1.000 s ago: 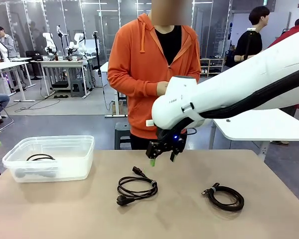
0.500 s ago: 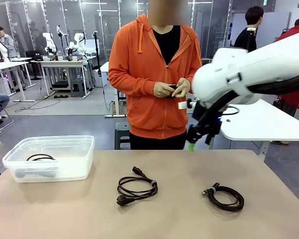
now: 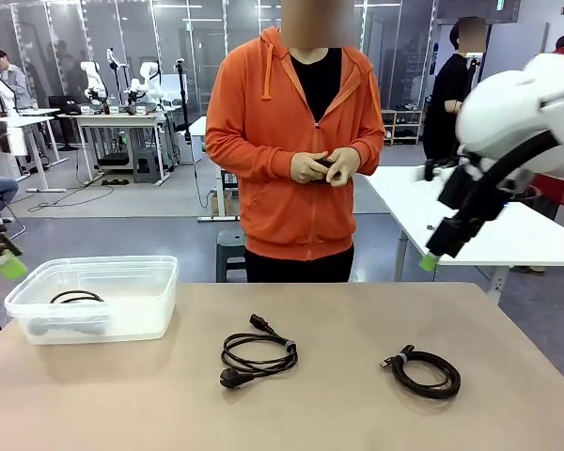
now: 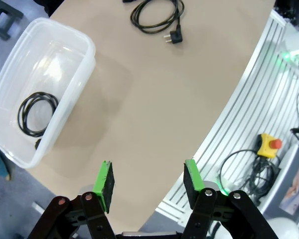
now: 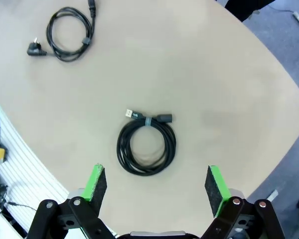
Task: Organize and store the cables.
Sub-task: Place the Power Cable into the Organizing box.
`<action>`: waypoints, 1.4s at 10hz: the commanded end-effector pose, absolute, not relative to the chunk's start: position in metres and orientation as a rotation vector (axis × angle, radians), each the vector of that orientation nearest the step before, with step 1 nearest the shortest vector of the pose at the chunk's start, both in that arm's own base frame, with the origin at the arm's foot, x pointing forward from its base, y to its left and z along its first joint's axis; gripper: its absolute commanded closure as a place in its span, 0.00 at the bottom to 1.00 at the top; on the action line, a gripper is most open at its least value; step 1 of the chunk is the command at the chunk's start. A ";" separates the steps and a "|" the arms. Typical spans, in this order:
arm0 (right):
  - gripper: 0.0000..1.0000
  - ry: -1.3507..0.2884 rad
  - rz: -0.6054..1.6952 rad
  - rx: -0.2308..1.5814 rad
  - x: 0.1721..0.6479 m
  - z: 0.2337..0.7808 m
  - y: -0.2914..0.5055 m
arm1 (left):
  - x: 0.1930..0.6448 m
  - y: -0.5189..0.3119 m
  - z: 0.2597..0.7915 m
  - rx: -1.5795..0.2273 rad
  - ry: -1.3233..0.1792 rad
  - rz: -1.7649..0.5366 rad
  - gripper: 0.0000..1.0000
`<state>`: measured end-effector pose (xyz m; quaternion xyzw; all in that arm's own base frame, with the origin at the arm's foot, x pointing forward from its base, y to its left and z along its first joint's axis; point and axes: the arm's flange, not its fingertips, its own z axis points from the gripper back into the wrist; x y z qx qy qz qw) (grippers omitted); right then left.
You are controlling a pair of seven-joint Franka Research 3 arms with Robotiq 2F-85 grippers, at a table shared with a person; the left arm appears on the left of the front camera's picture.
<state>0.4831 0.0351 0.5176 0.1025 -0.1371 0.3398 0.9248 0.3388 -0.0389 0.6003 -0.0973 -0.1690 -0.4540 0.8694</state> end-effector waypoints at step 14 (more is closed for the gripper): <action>0.00 -0.429 0.756 0.278 0.404 0.498 -0.082 | 0.420 -0.185 0.577 -0.202 -0.297 -0.829 0.29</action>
